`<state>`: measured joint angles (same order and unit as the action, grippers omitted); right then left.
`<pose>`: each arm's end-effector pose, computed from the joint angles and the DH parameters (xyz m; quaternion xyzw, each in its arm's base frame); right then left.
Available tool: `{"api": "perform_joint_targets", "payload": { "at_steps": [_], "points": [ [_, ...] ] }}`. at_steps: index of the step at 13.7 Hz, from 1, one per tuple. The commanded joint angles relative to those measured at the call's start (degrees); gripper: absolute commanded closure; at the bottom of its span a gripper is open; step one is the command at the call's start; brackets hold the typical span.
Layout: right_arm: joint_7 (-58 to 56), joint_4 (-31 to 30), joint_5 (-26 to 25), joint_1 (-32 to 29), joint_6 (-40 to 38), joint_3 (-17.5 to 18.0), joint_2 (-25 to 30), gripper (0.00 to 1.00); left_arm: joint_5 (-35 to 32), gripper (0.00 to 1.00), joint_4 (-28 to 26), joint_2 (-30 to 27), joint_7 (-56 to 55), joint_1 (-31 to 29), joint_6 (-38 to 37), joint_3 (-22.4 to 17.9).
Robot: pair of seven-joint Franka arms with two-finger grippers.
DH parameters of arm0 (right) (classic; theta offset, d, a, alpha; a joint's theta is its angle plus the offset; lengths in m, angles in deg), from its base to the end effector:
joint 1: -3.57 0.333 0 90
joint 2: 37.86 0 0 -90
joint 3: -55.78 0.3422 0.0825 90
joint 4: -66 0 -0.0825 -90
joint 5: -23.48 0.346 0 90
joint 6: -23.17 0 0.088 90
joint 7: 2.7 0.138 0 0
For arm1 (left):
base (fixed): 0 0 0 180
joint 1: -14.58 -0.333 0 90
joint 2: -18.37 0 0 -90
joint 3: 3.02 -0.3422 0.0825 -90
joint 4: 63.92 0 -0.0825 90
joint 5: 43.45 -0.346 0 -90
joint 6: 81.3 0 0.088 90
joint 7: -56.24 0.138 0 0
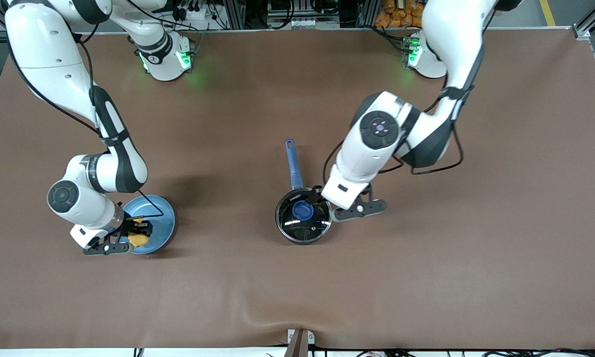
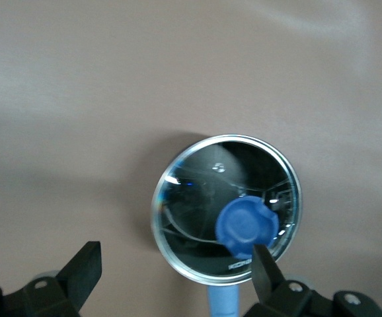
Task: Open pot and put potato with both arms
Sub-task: 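Grasp the potato with the right gripper while the left gripper grasps the lid knob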
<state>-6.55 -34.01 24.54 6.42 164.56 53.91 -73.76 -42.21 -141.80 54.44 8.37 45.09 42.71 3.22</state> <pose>0.6681 0.0141 0.2419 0.9981 0.0387 0.0479 0.0045 0.5935 -0.4225 0.3775 0.9885 0.1147 0.0388 0.0900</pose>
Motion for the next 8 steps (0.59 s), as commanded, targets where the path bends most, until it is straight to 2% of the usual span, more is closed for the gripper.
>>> {"api": "perform_joint_targets", "payload": {
  "at_steps": [1, 4, 7, 8],
  "points": [
    [-0.28, -0.71, 1.22, -0.03, -3.48, 1.52, 4.86, 0.91, -0.10, 0.00, 3.52, 3.99, -1.26, 2.27, 2.62, -0.96],
    [0.25, 2.62, 6.74, 0.85, -10.67, 1.87, 7.50, 0.91, -0.19, 0.00, 3.52, 6.37, -1.61, 4.46, 5.01, -2.27],
    [3.66, 3.95, 8.34, 2.78, -14.91, 1.87, 10.57, 0.91, -0.02, 0.00, 5.36, 9.79, -2.74, 10.95, 6.58, -8.42],
    [6.20, 4.04, 8.34, 4.00, -15.70, 1.87, 11.63, 0.90, -0.01, 0.00, 5.98, 10.76, -3.45, 11.76, 7.55, -9.22]
  ]
}}
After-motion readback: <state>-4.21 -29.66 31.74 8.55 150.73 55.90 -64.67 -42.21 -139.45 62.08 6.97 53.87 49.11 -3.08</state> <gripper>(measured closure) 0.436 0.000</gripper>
